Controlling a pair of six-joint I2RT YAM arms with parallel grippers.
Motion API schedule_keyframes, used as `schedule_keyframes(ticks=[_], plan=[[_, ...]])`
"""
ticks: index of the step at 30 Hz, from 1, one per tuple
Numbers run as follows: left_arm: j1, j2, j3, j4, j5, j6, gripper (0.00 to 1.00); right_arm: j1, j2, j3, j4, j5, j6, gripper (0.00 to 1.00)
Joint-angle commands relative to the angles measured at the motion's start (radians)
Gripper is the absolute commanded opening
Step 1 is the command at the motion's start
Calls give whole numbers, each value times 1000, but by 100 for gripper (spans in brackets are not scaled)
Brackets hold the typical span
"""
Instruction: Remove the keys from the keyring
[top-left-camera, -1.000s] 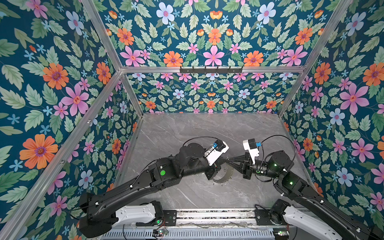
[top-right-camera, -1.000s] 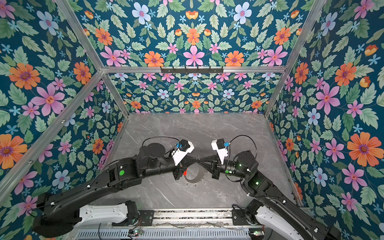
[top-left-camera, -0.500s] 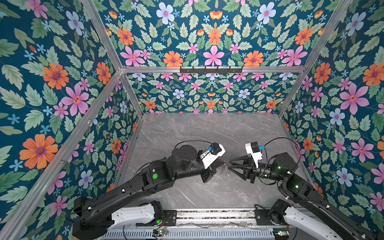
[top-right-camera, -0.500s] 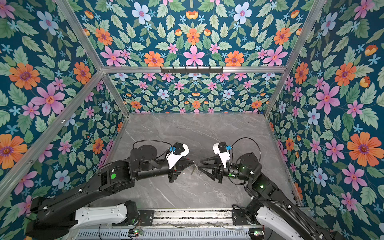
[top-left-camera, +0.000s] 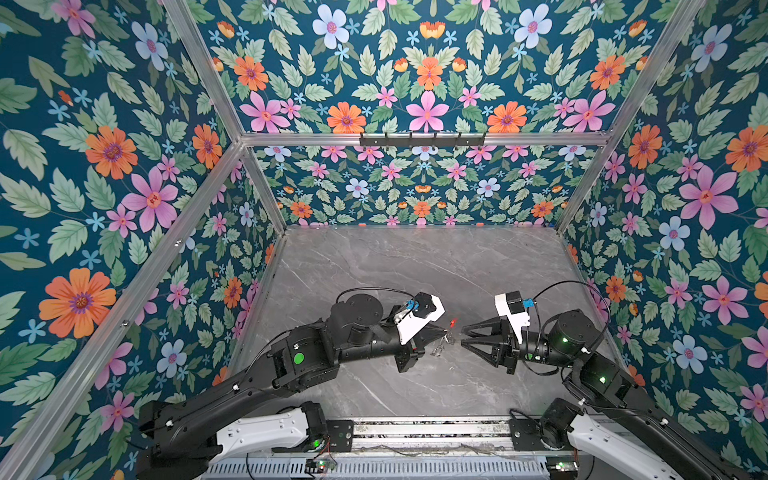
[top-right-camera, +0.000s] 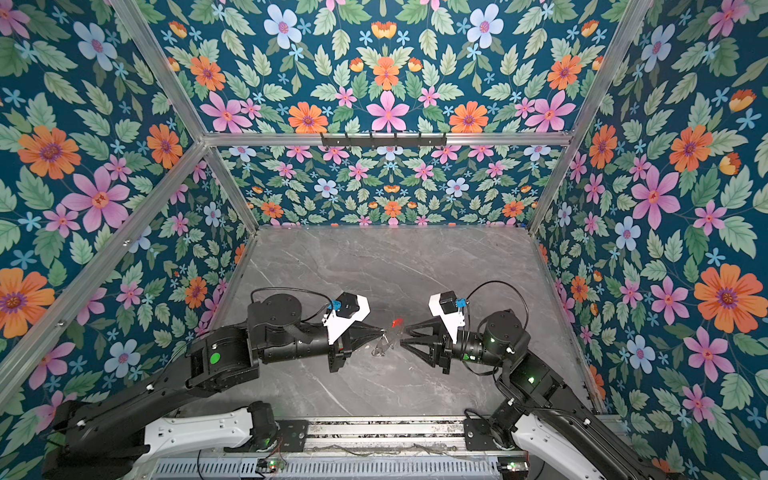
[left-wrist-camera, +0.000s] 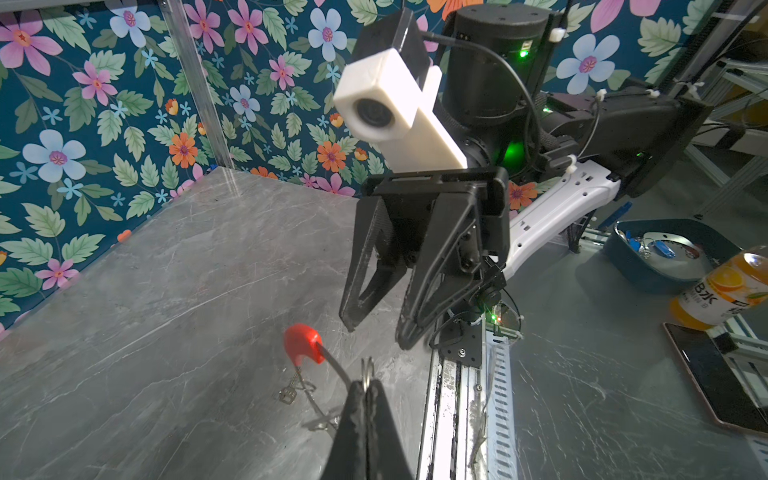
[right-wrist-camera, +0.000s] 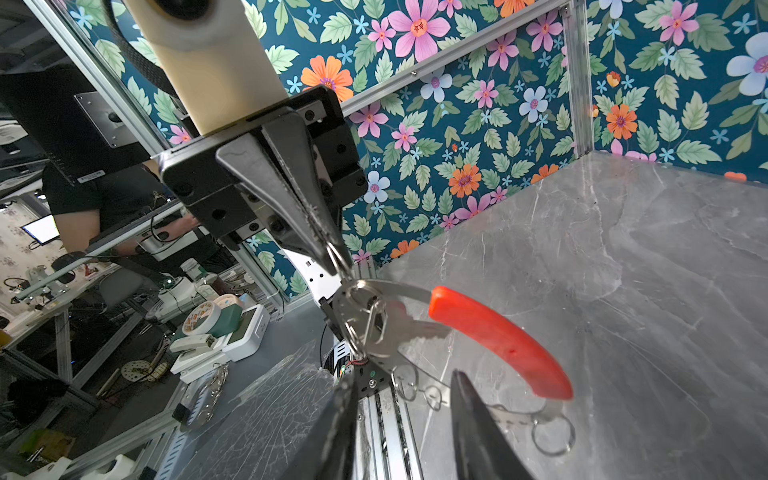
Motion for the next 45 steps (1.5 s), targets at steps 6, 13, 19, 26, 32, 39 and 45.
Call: schedule_keyframes(ticks=[6,13,19,26,32,39,45], plan=[[1,0,-22,91,-10,-25,0,55,51,19,85,-28,-51,46],[1,-8,-27,105,-8,-28,0,131,109,37,73,15,-97,42],[1,-24,-38,116,-2,-34,0,131,117,36,84,30,-97,36],[2,-26,-42,124,10,-36,0,132,126,43,85,49,-98,33],[1,-29,-42,112,8,-34,0,132,98,49,27,69,-123,38],[1,-30,-39,103,30,-28,0,132,64,46,-2,99,-144,46],[1,-21,-37,102,34,-30,0,132,92,64,12,96,-154,49]])
